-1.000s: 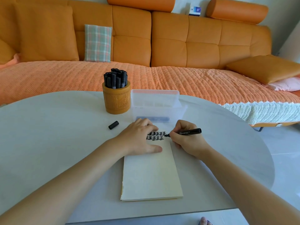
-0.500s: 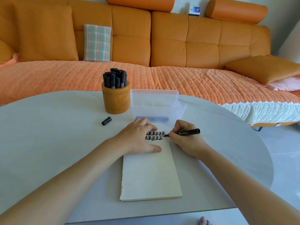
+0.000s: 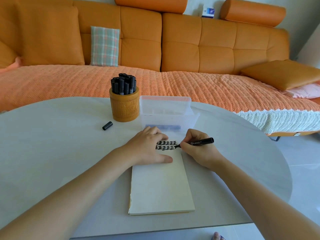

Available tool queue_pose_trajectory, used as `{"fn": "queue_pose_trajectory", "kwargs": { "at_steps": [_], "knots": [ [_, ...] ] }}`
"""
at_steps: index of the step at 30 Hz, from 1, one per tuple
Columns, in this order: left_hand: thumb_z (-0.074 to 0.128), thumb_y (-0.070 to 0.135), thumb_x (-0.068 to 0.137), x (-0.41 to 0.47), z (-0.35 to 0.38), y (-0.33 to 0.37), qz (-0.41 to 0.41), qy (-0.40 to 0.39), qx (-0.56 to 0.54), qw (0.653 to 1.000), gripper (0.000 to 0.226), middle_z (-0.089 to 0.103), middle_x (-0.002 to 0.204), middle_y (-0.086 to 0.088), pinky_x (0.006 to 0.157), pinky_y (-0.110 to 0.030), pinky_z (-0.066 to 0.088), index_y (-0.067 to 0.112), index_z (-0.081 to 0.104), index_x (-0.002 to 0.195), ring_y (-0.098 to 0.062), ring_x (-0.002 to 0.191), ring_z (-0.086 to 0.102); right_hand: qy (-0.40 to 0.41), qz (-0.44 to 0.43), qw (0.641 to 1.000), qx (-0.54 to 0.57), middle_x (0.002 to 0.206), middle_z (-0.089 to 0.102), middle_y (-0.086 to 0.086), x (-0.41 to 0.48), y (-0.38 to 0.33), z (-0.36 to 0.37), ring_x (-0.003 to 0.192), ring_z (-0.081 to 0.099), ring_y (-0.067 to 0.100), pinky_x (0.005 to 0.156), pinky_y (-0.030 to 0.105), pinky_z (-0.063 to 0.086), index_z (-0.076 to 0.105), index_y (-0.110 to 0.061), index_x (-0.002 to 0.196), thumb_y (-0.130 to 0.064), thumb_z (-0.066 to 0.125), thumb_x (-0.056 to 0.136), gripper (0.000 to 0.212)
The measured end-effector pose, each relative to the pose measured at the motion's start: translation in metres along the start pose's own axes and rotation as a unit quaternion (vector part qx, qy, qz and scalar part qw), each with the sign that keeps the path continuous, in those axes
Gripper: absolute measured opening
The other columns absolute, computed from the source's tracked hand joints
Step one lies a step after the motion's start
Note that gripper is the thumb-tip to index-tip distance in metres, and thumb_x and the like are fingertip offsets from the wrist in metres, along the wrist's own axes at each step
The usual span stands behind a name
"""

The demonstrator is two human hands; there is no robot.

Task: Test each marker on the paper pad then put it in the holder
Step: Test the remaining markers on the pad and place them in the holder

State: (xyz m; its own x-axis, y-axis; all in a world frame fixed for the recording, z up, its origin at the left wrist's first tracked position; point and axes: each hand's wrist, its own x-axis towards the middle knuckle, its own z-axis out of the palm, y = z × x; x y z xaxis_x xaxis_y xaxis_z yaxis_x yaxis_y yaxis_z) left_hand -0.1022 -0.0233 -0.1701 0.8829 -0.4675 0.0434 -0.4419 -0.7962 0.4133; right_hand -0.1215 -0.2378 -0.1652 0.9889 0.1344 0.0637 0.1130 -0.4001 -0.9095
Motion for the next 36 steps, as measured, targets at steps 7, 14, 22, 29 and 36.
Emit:
{"fn": "queue_pose_trajectory", "kwargs": {
  "at_steps": [7, 14, 22, 29, 36],
  "knots": [
    [0.066, 0.074, 0.068, 0.000, 0.000, 0.000, 0.004, 0.007, 0.001, 1.000, 0.083, 0.040, 0.123, 0.017, 0.107, -0.030, 0.034, 0.035, 0.046, 0.139, -0.005, 0.124, 0.031, -0.018, -0.003, 1.000, -0.002, 0.064, 0.053, 0.005, 0.000, 0.000, 0.000, 0.055, 0.043, 0.013, 0.049, 0.019, 0.034, 0.050, 0.001, 0.069, 0.001, 0.066, 0.084, 0.022],
    [0.066, 0.073, 0.069, 0.000, 0.000, 0.000, 0.002, 0.010, 0.008, 1.000, 0.082, 0.040, 0.123, 0.018, 0.104, -0.027, 0.033, 0.036, 0.045, 0.139, -0.004, 0.123, 0.030, 0.003, 0.001, 0.999, 0.054, 0.054, 0.045, 0.000, 0.003, 0.002, -0.004, 0.049, 0.036, 0.013, 0.046, 0.022, 0.028, 0.045, 0.005, 0.074, 0.007, 0.059, 0.085, 0.018],
    [0.060, 0.034, 0.093, -0.009, -0.017, -0.017, 0.023, 0.116, -0.035, 0.992, 0.031, 0.057, 0.120, 0.012, 0.102, -0.032, 0.040, 0.025, 0.062, 0.123, -0.008, 0.118, 0.046, -0.001, -0.156, 0.988, -0.010, 0.096, 0.069, 0.002, 0.007, -0.013, 0.009, 0.081, 0.063, 0.010, 0.073, 0.022, 0.050, 0.074, -0.022, 0.103, 0.001, 0.066, 0.090, 0.027],
    [0.053, 0.012, 0.092, -0.035, -0.059, -0.098, -0.157, 0.300, 0.084, 0.937, 0.021, 0.059, 0.112, -0.009, 0.086, -0.039, 0.044, 0.010, 0.062, 0.111, -0.030, 0.111, 0.048, -0.146, -0.163, 0.969, -0.116, 0.100, 0.067, -0.004, 0.017, -0.041, 0.043, 0.072, 0.056, 0.005, 0.072, 0.025, 0.049, 0.063, -0.025, 0.131, 0.011, 0.035, 0.096, 0.057],
    [0.042, 0.029, 0.101, -0.054, -0.060, -0.154, -0.292, 0.177, 0.095, 0.935, 0.039, 0.053, 0.135, -0.011, 0.096, -0.045, 0.039, 0.010, 0.050, 0.134, -0.035, 0.125, 0.043, -0.165, -0.136, 0.969, -0.125, 0.089, 0.054, 0.006, 0.021, -0.061, 0.065, 0.068, 0.059, 0.022, 0.062, 0.035, 0.053, 0.072, -0.024, 0.096, 0.004, 0.029, 0.098, 0.052]
  ]
}}
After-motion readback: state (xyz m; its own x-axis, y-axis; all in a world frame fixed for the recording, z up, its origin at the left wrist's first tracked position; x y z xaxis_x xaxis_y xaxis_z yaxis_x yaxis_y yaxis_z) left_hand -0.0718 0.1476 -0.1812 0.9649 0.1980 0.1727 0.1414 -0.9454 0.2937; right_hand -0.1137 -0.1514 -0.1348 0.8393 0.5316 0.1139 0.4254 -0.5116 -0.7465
